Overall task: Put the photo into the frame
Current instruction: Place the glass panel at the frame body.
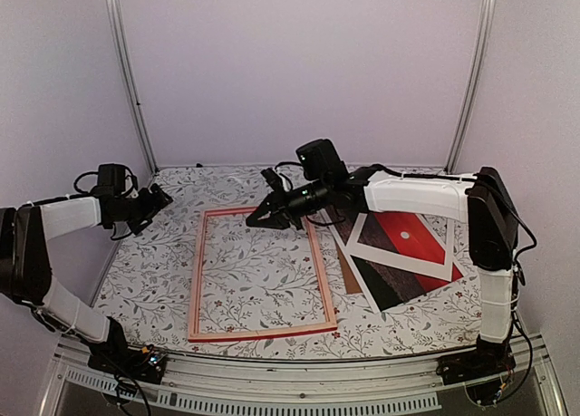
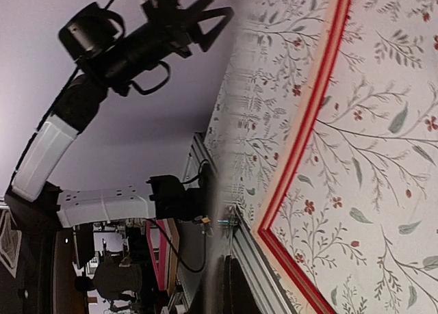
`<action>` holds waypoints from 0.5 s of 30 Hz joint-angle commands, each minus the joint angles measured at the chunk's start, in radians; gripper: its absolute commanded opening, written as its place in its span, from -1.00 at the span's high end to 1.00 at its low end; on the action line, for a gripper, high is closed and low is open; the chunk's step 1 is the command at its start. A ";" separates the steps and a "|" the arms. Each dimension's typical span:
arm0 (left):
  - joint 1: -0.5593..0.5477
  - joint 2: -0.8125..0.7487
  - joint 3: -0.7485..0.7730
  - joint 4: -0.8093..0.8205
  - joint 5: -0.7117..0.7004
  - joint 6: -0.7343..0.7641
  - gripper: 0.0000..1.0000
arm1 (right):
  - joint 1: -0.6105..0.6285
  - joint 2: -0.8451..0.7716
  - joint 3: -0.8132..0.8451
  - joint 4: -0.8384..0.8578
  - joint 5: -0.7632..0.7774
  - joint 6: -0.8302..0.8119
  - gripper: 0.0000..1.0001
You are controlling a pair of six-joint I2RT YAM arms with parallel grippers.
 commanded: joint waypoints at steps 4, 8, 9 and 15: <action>0.008 -0.020 -0.010 0.015 -0.002 0.004 -0.94 | -0.035 0.046 -0.169 0.000 0.106 0.082 1.00; 0.008 -0.022 -0.020 0.015 0.001 0.008 -0.93 | -0.037 0.042 -0.220 0.008 0.132 0.107 1.00; 0.008 -0.022 -0.022 0.017 -0.001 0.008 -0.93 | -0.038 0.039 -0.229 0.006 0.138 0.112 1.00; 0.006 -0.023 -0.030 0.021 0.002 0.008 -0.93 | -0.038 0.019 -0.268 -0.021 0.172 0.121 1.00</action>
